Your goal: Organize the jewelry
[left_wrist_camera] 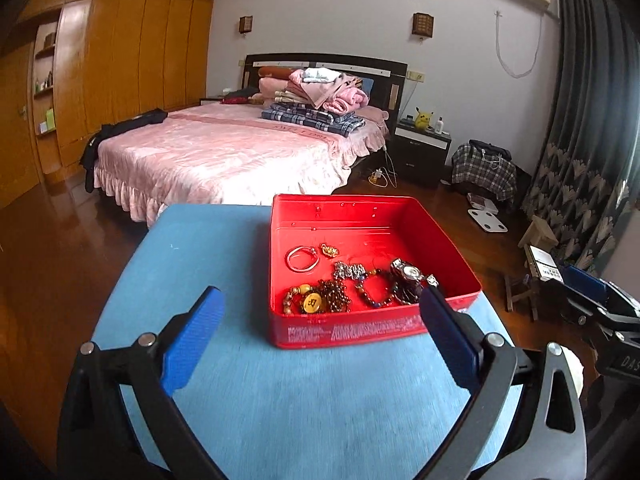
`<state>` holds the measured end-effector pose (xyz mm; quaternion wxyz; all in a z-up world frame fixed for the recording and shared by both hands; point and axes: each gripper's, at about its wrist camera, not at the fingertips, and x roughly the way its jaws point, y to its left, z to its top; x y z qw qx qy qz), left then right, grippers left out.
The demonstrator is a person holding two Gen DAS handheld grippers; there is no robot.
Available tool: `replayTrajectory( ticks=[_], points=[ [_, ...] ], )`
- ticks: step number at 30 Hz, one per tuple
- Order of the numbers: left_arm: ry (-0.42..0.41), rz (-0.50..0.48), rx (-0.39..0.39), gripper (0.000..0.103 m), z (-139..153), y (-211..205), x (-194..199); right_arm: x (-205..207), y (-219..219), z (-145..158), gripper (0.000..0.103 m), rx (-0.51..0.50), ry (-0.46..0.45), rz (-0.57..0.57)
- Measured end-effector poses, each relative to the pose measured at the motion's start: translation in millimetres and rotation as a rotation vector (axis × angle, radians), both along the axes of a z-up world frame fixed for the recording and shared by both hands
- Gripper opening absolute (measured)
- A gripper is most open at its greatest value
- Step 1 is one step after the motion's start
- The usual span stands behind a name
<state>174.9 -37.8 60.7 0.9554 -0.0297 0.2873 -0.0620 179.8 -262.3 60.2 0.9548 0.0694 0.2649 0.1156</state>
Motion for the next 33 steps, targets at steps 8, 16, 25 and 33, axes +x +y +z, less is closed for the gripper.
replayTrajectory(
  ticks=[8, 16, 25, 33],
  points=[
    [-0.055, -0.002, 0.012, 0.095, 21.5, -2.7, -28.7, -23.0, 7.3, 21.5, 0.097, -0.024, -0.044, 0.018],
    [-0.099, 0.008, 0.000, 0.095, 40.1, 1.9, -50.6, -36.5, 8.2, 38.8, 0.097, -0.027, -0.082, 0.031],
    [-0.130, 0.007, 0.012, 0.095, 50.1, 2.9, -63.4, -46.8, 11.9, 45.8, 0.097, -0.036, -0.111, 0.043],
    [-0.144, 0.003, 0.018, 0.095, 56.8, 4.6, -70.0, -50.6, 15.4, 50.5, 0.097, -0.042, -0.127, 0.056]
  ],
)
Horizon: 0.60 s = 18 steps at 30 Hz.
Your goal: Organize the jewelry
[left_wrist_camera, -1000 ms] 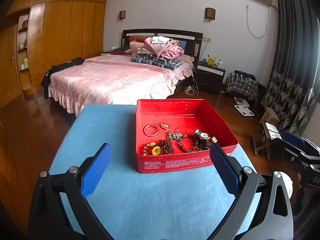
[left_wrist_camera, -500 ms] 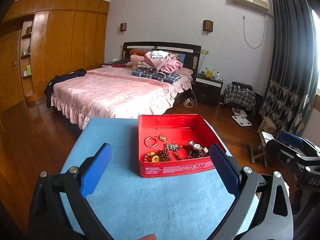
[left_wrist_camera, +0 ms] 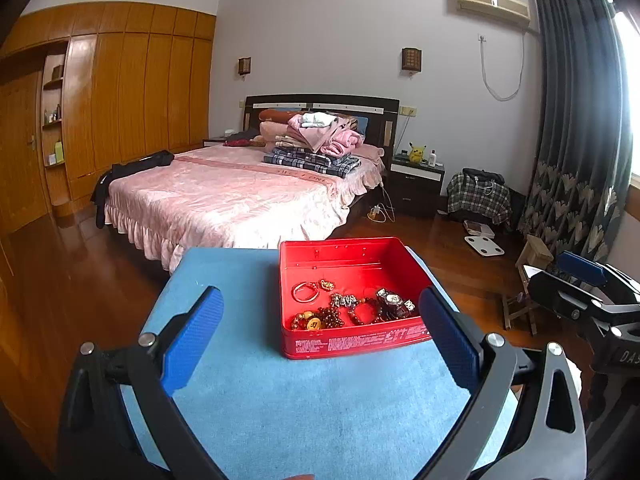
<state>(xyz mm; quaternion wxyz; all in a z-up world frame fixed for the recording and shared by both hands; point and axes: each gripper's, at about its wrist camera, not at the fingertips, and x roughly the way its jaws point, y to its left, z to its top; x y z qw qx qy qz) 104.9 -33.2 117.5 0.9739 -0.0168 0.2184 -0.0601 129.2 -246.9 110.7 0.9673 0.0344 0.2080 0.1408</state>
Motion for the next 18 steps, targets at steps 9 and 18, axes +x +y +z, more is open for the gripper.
replayTrajectory(
  ticks=[9, 18],
  points=[
    [-0.010, -0.006, 0.005, 0.095, 3.8, -1.2, -4.6, -0.9, -0.1, 0.5, 0.097, -0.002, -0.003, 0.003],
    [-0.008, -0.006, 0.007, 0.095, 3.9, -1.2, -5.0, -1.2, 1.2, 2.8, 0.097, -0.004, -0.002, 0.003]
  ],
)
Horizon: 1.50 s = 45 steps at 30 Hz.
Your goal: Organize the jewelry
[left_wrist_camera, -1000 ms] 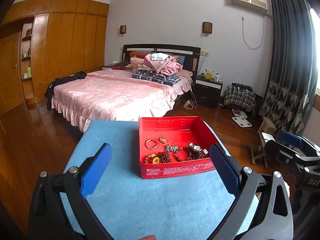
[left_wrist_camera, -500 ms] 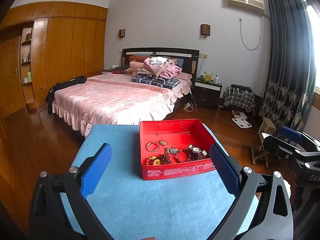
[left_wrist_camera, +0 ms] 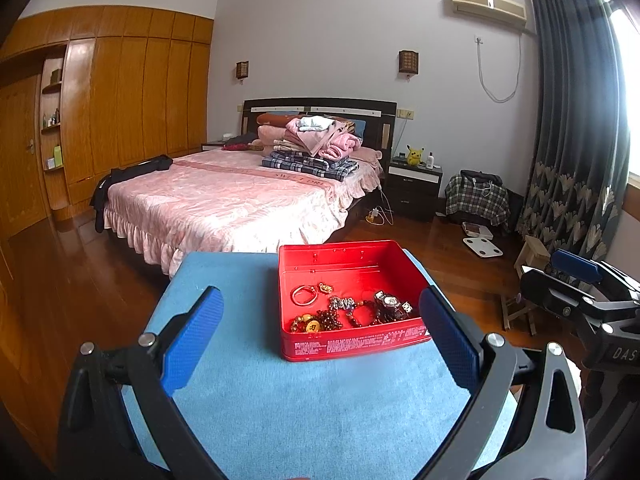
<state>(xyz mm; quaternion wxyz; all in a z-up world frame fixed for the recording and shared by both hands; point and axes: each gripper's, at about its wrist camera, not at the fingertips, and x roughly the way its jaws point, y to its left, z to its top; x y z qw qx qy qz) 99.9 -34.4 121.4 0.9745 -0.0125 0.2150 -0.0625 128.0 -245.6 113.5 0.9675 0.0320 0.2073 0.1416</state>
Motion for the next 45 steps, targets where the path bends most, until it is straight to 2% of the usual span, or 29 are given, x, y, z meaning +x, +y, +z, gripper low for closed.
replayTrajectory(
  ticks=[45],
  points=[
    [0.004, -0.001, 0.003, 0.095, -0.3, 0.1, 0.5, 5.4, 1.3, -6.7, 0.097, -0.015, 0.011, -0.005]
  ],
)
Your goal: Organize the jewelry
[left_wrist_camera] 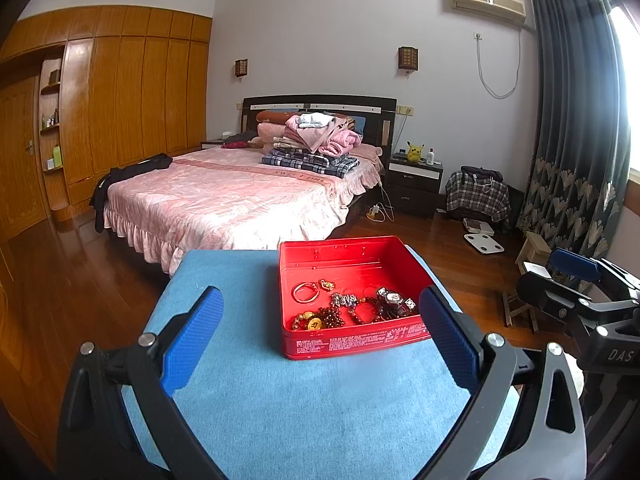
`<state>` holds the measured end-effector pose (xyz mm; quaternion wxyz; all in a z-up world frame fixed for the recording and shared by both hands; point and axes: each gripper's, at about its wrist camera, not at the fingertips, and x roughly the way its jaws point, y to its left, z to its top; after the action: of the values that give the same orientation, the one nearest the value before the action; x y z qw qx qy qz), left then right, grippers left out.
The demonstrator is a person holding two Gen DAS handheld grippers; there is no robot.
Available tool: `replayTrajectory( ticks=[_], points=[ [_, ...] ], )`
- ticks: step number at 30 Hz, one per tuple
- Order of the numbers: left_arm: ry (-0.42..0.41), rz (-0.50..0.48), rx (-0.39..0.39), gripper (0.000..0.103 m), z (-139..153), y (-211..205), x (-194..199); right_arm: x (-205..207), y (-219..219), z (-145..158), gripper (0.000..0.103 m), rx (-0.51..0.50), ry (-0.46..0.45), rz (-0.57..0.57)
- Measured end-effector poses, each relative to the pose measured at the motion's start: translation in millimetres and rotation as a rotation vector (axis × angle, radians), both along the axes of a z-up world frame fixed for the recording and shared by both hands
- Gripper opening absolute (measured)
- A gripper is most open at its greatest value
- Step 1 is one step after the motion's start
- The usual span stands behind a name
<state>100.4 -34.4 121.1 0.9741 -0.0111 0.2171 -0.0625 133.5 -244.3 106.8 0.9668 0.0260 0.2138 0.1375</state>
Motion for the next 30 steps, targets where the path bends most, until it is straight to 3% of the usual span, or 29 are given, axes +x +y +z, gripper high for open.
replayTrajectory(
  ticks=[30],
  points=[
    [-0.007, 0.008, 0.011, 0.095, -7.4, -2.1, 3.6, -0.8, -5.0, -7.5, 0.097, -0.002, 0.010, -0.004]
  ],
)
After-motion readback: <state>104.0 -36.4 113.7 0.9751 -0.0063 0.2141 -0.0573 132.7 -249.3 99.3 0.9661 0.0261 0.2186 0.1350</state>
